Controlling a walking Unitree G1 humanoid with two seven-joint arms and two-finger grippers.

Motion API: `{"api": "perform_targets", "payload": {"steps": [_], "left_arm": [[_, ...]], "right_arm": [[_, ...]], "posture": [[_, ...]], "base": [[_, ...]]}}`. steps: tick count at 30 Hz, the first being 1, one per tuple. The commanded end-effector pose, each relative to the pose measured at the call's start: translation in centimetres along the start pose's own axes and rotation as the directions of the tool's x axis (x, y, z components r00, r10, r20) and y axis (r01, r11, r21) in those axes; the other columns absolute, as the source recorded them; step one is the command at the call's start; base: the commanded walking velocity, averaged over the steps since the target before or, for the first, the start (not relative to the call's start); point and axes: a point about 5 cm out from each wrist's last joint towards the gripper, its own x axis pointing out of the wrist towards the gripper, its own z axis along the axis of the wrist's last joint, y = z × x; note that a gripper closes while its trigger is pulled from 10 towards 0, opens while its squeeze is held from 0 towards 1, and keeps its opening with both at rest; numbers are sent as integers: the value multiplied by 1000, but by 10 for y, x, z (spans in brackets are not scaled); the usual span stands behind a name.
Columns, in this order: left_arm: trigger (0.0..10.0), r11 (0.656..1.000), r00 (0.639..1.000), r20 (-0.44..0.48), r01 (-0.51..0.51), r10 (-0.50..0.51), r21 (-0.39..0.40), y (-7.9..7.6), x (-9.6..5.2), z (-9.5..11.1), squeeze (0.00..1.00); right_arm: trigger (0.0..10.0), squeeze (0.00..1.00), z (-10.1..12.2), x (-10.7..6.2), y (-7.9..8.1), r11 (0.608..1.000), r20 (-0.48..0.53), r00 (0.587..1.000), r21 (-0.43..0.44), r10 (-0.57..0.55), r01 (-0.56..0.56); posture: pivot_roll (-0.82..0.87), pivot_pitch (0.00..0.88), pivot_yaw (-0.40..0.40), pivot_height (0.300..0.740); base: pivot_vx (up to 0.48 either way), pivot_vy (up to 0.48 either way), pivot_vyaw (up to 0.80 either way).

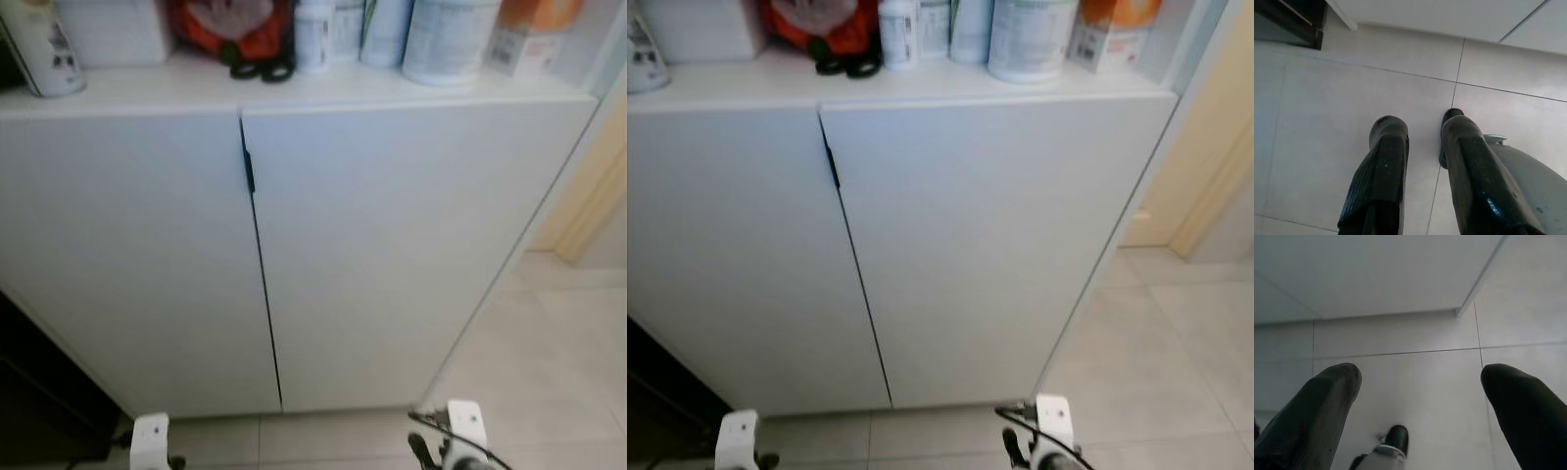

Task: Restocking fridge

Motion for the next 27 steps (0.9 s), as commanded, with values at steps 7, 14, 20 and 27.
{"api": "perform_targets", "payload": {"steps": [7,14,20,27], "left_arm": [[10000,1000,1000,-7,7,-7,13,0,0,2,0],[10000,1000,1000,-14,9,-9,24,1,0,2,0],[10000,1000,1000,-15,15,-15,26,0,0,3,0],[10000,999,1000,-21,19,-18,29,0,0,2,0]], "right_arm": [[10000,0,3,2,3,994,-41,999,-103,16,-20],[10000,0,2,2,2,999,-37,999,-34,-19,18],[10000,0,-4,1,0,990,-56,995,113,-82,88],[10000,0,-7,1,-1,984,-83,992,140,-96,107]], "posture": [[-2,0,-32,740],[3,0,-27,740],[8,0,-28,740],[17,0,-32,740]], "base": [[0,0,0],[0,0,0],[0,0,0],[0,74,0]]}}
